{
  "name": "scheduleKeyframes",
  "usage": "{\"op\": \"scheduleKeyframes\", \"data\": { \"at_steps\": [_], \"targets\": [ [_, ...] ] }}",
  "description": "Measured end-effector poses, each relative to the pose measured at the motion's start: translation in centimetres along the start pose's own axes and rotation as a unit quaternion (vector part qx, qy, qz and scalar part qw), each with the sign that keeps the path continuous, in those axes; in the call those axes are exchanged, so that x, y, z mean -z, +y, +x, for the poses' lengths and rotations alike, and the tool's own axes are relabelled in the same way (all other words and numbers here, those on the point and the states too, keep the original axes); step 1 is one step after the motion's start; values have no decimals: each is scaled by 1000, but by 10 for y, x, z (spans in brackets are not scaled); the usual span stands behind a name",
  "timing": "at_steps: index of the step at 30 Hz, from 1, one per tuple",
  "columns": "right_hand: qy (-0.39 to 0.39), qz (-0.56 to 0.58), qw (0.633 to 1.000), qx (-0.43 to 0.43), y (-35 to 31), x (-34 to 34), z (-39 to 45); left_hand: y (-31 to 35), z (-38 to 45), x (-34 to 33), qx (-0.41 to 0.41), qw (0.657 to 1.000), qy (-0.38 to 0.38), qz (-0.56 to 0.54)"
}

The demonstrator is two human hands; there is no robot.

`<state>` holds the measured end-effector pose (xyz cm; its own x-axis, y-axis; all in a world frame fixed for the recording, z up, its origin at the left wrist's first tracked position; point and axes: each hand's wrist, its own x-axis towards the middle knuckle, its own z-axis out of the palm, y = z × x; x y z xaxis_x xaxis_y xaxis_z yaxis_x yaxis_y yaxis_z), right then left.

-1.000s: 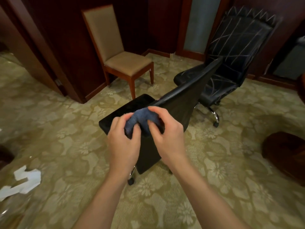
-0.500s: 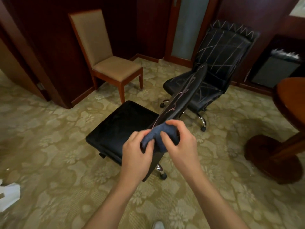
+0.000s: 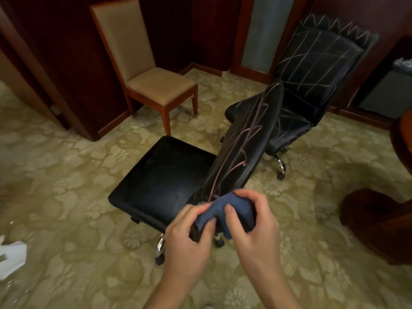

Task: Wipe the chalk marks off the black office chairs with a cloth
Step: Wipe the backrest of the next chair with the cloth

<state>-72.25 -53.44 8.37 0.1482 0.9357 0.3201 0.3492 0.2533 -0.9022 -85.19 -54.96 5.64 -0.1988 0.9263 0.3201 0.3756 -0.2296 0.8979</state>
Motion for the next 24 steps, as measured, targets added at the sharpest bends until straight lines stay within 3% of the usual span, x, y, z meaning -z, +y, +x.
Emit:
{"op": "scheduleKeyframes", "data": {
  "at_steps": [3, 8, 12, 18, 24],
  "targets": [
    [47, 39, 997, -37, 6, -1, -3, -3, 5, -10, 2, 1000, -17, -23],
    [105, -16, 988, -114, 37, -27, -26, -43, -8, -34, 65, 997, 9, -35],
    [124, -31, 970, -205, 57, -40, -36, -78, -17, -42, 113, 992, -39, -34],
    [242, -17, 944, -225, 26, -43, -22, -59, 3, -33, 39, 995, -56, -70],
    [349, 33, 900, -258, 5, -50, -17, -25, 23, -30, 18, 987, -71, -141]
  ]
}}
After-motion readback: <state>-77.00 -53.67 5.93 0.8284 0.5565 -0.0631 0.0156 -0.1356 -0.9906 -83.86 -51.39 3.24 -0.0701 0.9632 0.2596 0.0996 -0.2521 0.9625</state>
